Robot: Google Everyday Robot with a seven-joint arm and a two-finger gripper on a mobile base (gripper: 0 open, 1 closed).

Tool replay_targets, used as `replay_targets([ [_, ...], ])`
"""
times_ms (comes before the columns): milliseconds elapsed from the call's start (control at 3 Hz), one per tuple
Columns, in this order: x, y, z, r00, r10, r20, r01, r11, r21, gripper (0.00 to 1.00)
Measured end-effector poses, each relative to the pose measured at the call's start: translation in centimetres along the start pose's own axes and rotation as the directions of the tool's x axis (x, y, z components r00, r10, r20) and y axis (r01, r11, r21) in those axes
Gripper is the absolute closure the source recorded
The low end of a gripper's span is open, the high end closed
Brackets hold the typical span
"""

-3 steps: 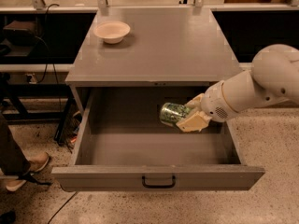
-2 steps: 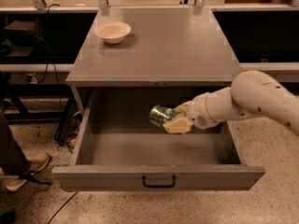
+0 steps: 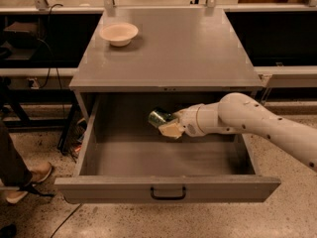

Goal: Place green can into top drawer

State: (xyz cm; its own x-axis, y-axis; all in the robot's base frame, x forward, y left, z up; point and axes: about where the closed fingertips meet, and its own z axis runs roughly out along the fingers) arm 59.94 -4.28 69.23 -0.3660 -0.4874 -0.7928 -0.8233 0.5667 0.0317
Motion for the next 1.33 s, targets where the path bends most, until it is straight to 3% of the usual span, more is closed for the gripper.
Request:
replay_targets([
  [333,1.4,-1.2,2.1,0.999,0.039,0.005,-0.039,0.9988,0.030,1.00],
  [667,2.5,-1.9,3.3,0.997,0.073,-0.004,-0.072,0.9962,0.048,0.83],
  [1000,2.5,-1.8,3.5,0.997,0.072,-0.004,-0.072,0.9963,0.046,0.59],
  [1333,2.5,-1.7,3.7,0.997,0.071,-0.005,-0.071,0.9966,0.042,0.28],
])
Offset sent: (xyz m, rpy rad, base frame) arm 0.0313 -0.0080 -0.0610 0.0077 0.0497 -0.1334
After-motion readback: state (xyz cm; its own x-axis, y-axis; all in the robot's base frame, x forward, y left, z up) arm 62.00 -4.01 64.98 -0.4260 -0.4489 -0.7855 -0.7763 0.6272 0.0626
